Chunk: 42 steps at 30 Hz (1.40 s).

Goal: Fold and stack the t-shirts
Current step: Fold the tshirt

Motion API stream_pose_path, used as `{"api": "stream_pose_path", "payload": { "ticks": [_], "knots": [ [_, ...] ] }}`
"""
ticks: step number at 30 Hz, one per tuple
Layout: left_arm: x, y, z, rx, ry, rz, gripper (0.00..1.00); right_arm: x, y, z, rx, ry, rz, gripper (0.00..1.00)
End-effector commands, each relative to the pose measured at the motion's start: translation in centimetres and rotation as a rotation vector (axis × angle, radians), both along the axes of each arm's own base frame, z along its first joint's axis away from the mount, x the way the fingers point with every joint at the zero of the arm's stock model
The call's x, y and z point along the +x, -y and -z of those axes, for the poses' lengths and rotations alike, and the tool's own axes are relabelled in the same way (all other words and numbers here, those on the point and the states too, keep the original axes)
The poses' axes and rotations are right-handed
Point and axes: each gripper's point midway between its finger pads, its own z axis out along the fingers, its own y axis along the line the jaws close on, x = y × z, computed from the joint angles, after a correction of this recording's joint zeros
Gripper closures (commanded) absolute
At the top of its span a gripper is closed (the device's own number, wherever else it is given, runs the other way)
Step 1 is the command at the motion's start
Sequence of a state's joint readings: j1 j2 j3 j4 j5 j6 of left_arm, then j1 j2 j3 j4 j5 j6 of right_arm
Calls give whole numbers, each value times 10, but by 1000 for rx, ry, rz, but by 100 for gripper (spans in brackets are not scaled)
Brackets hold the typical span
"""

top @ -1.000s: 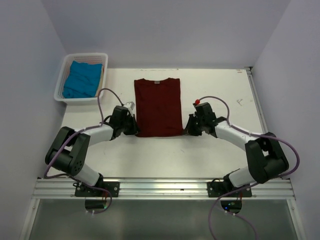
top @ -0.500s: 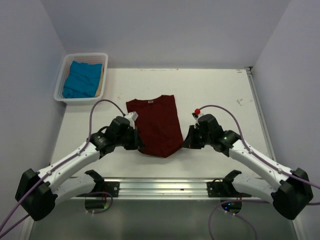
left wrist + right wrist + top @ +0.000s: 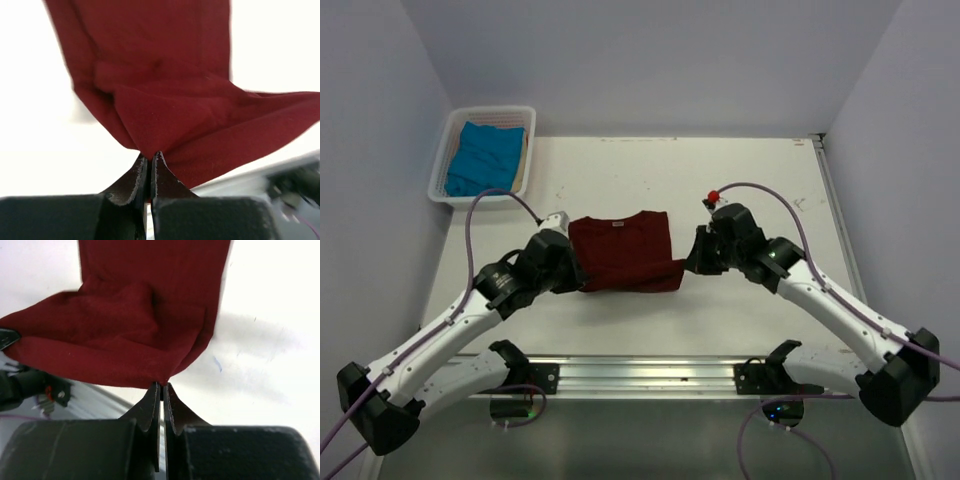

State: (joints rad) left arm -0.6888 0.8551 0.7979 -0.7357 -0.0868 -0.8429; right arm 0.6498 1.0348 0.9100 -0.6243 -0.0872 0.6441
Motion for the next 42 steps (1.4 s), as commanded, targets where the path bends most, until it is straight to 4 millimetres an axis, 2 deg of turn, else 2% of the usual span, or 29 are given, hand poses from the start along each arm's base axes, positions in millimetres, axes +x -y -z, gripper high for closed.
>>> {"api": "stream_pose_path", "payload": {
  "ticks": [1,2,3,7,8,9,10,15,16,17,19,20,21,23,24,25,26,27,28,29,30,31,32,33,35,36,37,40,42],
  "knots": [
    [37,-30,-2,187,105,-146,100,51,-13,-3,-81,116,-5,100],
    [44,-30,-3,196,122,-160,100,66,-19,-6,-81,150,-11,100],
    [50,-30,-4,208,136,-171,100,83,-27,2,-99,141,-13,100],
    [80,-40,13,280,144,-212,100,136,-45,9,-114,166,-17,100],
    [88,-41,13,274,155,-226,100,147,-44,7,-111,171,-15,100],
    [93,-43,19,278,143,-235,100,161,-49,-5,-99,203,-11,100],
    [99,-52,24,284,134,-256,100,170,-51,7,-112,179,-9,100],
    [137,-74,24,294,182,-354,100,211,-56,-6,-92,212,8,100],
    [146,-75,21,294,208,-357,100,219,-55,5,-108,194,11,100],
    [153,-77,28,309,193,-361,100,230,-59,-8,-94,221,9,100],
    [176,-82,24,295,224,-383,100,248,-57,-7,-109,235,30,100],
    [187,-83,24,286,231,-387,100,259,-58,10,-131,213,39,100],
    [204,-90,33,298,223,-403,100,276,-62,-1,-126,242,56,100],
    [232,-84,30,271,267,-378,100,294,-56,9,-166,219,105,100],
    [254,-87,36,272,260,-382,100,313,-58,16,-188,220,140,100],
    [266,-82,37,257,266,-352,98,320,-55,20,-211,210,171,100],
    [280,-78,37,241,278,-337,96,329,-48,18,-245,212,234,100],
    [303,-78,37,227,282,-333,87,334,-46,34,-264,190,251,100],
    [313,-77,35,213,279,-333,75,339,-45,39,-271,191,270,82],
    [319,-79,34,215,267,-338,52,345,-42,36,-284,201,293,59],
    [333,-80,21,205,293,-352,1,346,-41,42,-296,190,296,46],
    [336,-85,13,218,304,-374,0,345,-40,48,-307,181,293,35],
    [335,-86,6,224,310,-378,0,341,-39,60,-318,173,283,31],
    [332,-88,-14,219,350,-383,0,337,-38,43,-296,205,284,25],
    [328,-91,-37,200,416,-400,0,337,-39,34,-255,267,285,18],
    [316,-91,-48,185,446,-394,0,325,-32,54,-279,241,278,18],
    [312,-89,-54,168,465,-379,0,321,-31,40,-265,269,278,15],
    [296,-84,-56,136,463,-354,0,311,-30,43,-260,272,246,15],
    [288,-81,-40,137,413,-324,0,306,-30,40,-248,274,226,15]
  ]
}}
